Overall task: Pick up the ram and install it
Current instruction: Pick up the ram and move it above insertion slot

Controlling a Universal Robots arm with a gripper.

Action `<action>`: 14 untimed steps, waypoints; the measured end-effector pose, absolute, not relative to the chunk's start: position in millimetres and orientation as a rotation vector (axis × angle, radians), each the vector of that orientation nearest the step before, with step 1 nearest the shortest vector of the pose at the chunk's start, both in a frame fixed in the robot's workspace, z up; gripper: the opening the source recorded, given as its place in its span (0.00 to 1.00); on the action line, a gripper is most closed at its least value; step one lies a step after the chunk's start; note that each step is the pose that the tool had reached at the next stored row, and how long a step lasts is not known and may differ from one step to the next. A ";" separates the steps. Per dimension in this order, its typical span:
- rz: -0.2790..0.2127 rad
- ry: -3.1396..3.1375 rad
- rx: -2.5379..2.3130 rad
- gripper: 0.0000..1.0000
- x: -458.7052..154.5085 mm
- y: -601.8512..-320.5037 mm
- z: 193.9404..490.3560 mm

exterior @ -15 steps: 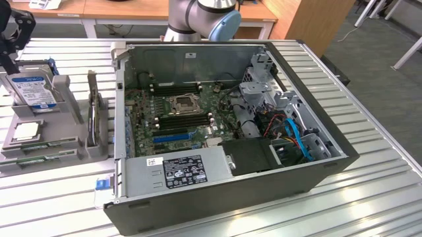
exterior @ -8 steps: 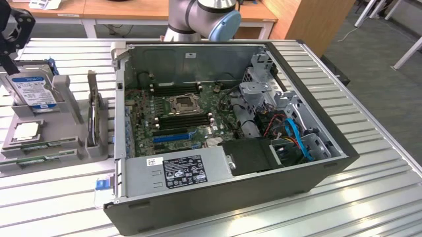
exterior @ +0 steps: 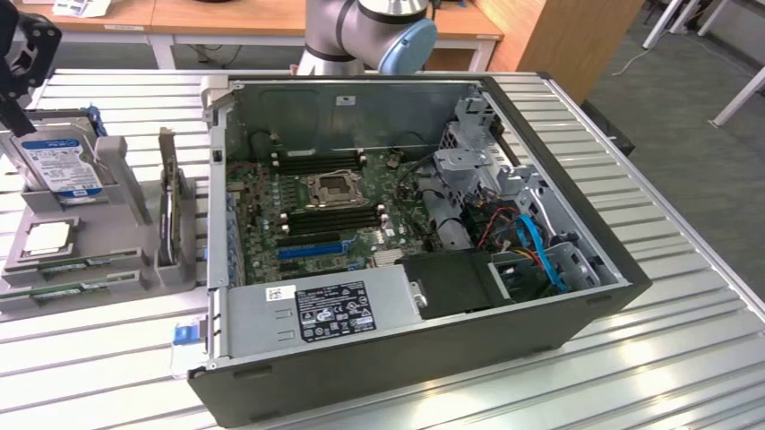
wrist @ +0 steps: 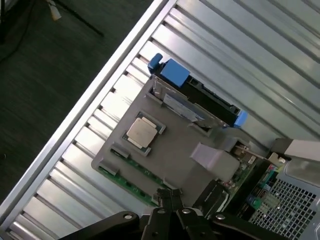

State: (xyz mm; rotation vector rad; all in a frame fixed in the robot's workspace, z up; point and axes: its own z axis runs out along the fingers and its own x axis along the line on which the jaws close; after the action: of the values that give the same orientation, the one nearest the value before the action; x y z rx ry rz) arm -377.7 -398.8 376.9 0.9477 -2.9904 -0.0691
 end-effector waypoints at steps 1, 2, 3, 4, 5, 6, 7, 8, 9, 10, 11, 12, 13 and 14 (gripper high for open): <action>-0.069 -2.981 0.974 0.10 -377.7 -398.8 376.9; -0.069 -2.972 1.001 0.10 -377.7 -398.8 376.7; -0.069 -2.963 1.028 0.10 -377.7 -398.8 376.6; -0.069 -2.952 1.056 0.10 -377.7 -398.9 376.6; -0.069 -2.942 1.082 0.10 -377.7 -398.9 376.5; -0.069 -2.932 1.109 0.10 -377.7 -398.9 376.4; -0.068 -2.922 1.134 0.10 -377.7 -398.8 376.4; -0.068 -2.911 1.161 0.10 -377.7 -398.8 376.3; -0.068 -2.900 1.187 0.10 -377.7 -398.9 376.2; -0.068 -2.888 1.215 0.10 -377.7 -398.8 376.2; -0.068 -2.876 1.241 0.10 -377.7 -398.9 376.1; -0.068 -2.865 1.266 0.10 -377.7 -398.8 376.0; -0.068 -2.853 1.292 0.10 -377.7 -398.8 376.0; -0.068 -2.841 1.317 0.10 -377.7 -398.9 375.9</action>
State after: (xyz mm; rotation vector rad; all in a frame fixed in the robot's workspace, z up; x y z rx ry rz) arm -377.7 -398.9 375.9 1.3172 -2.8408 -0.0676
